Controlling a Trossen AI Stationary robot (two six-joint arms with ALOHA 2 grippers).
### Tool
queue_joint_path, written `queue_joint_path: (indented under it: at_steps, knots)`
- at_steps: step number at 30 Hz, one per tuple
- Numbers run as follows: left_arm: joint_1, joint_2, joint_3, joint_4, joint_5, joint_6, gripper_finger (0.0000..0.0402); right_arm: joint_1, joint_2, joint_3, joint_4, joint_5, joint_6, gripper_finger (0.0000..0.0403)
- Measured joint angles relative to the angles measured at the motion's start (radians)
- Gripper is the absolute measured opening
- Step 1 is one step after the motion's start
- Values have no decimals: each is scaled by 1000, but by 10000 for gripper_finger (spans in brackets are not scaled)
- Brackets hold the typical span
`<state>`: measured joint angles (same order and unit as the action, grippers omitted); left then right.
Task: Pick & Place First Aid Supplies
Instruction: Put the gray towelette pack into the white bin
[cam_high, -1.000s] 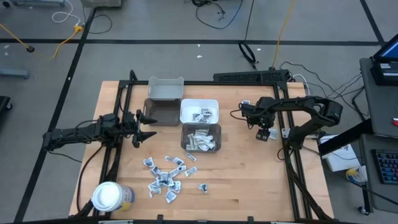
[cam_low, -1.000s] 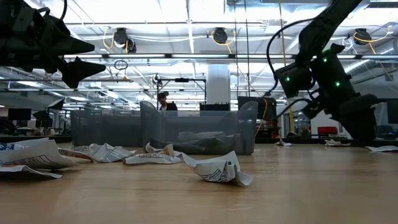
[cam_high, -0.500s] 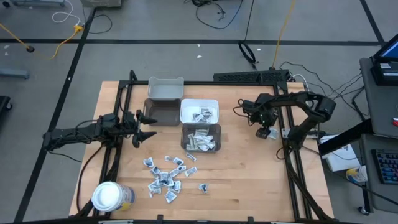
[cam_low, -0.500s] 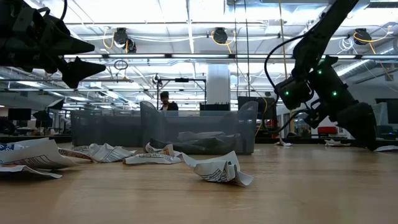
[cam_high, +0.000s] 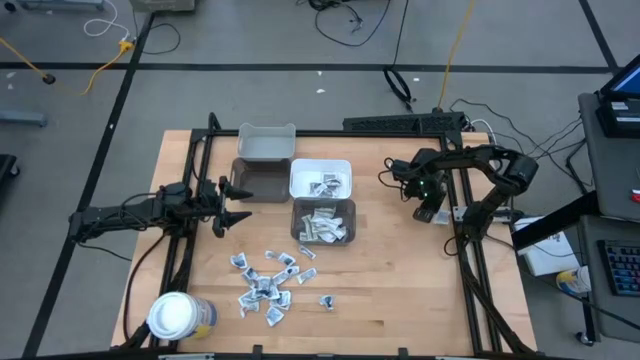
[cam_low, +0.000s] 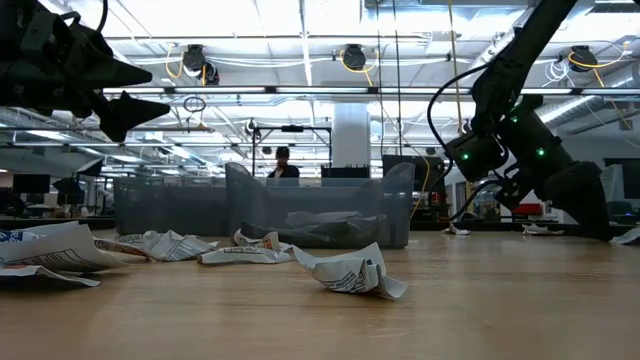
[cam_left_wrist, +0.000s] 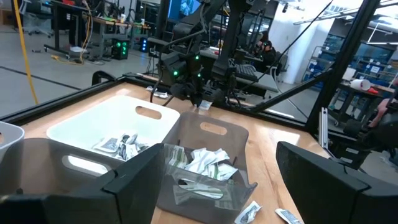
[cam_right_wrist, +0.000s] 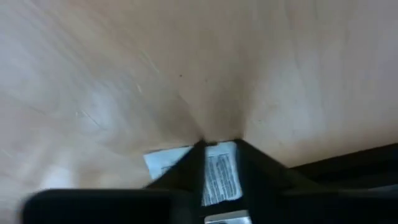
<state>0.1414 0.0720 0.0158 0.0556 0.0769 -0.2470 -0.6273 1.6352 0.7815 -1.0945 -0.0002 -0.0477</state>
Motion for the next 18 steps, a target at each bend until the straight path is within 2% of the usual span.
queue_joint_path:
  at_steps: [2,3,9,18]
  knots:
    - [0,0,0,0,0,0,310,0,0,0,0,-1,-2,20]
    - [0,0,0,0,0,0,310,0,0,0,0,-1,-1,10]
    - [0,0,0,0,0,0,310,1,-4,67,-32,9,26,1]
    - [0,0,0,0,0,0,310,2,-63,273,-267,23,36,1]
